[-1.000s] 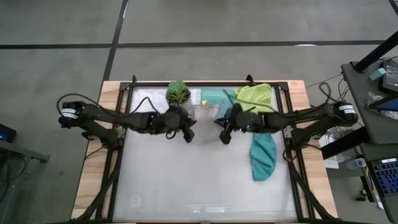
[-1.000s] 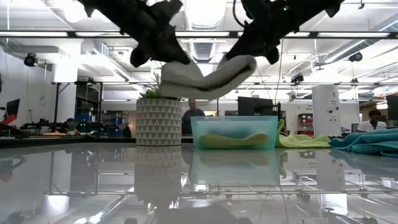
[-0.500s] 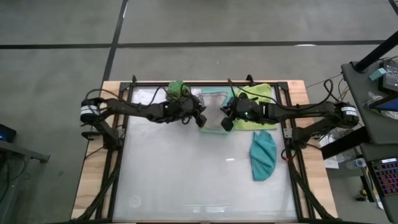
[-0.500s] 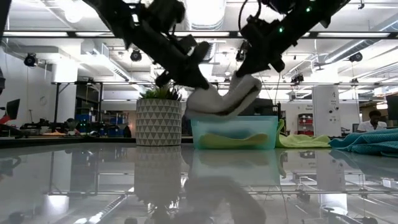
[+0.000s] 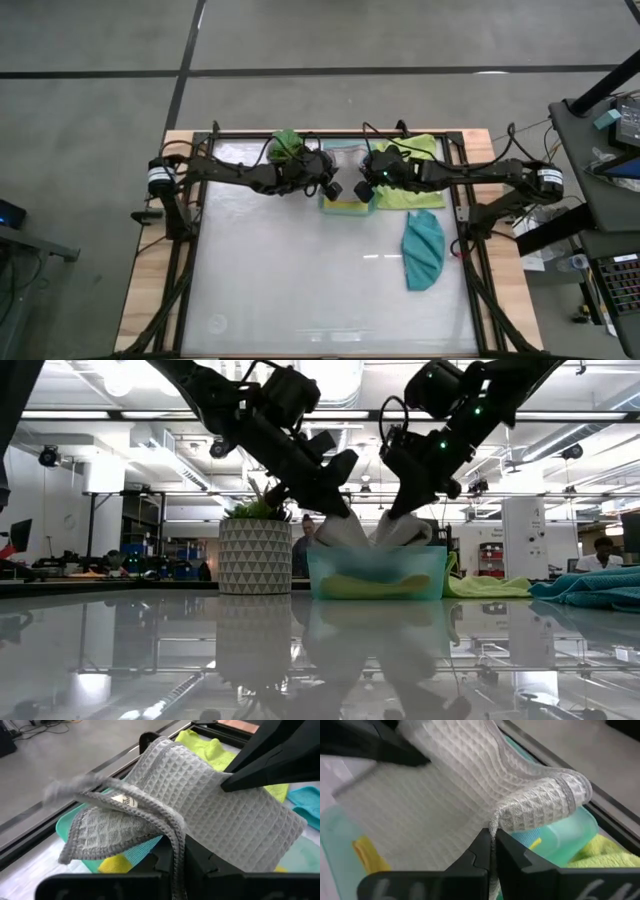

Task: Fold microfiber towels
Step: Put the folded gray microfiber cloth into the blue bin

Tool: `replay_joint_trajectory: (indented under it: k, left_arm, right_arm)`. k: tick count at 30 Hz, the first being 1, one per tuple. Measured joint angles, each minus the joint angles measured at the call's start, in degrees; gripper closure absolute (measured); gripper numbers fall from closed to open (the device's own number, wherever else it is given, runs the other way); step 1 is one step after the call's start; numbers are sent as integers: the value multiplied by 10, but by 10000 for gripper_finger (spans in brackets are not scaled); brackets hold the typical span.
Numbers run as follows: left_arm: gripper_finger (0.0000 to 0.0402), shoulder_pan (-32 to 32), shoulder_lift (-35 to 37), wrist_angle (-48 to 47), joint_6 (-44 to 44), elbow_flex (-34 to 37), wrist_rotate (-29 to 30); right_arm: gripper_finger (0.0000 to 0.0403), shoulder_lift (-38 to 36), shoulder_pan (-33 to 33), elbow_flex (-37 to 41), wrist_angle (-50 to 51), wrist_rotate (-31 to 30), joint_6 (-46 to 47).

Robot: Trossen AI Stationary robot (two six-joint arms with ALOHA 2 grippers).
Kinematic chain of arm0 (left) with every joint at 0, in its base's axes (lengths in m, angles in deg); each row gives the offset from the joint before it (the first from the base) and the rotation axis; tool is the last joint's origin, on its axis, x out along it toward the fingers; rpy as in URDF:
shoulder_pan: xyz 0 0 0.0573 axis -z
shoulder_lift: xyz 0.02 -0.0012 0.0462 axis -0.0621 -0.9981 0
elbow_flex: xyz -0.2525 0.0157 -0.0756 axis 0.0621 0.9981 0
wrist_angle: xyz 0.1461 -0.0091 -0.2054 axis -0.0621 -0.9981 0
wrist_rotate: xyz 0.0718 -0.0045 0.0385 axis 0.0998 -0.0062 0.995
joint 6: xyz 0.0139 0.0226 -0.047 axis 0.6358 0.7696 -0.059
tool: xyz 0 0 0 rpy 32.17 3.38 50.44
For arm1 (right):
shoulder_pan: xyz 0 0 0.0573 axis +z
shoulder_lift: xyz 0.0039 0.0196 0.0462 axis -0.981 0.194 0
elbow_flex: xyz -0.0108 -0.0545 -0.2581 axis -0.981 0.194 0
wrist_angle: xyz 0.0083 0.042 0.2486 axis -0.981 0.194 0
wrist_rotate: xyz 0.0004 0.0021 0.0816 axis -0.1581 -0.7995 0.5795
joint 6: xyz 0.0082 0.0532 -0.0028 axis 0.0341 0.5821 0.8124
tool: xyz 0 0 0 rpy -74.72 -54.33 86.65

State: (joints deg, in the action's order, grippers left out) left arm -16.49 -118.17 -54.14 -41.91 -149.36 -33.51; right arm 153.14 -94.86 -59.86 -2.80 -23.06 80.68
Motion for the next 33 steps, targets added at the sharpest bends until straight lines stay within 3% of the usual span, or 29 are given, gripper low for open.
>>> replay_joint_trajectory:
  k: [11,22,33]
  left_arm:
    - [395,0,0,-1,-2,2,1]
    - [341,0,1,-5,-16,2,3]
    - [316,6,39,-51,-25,4,3]
  right_arm:
    - [394,-9,0,0,18,-1,4]
    - [393,-10,0,0,31,-1,12]
    - [336,-10,0,0,44,0,29]
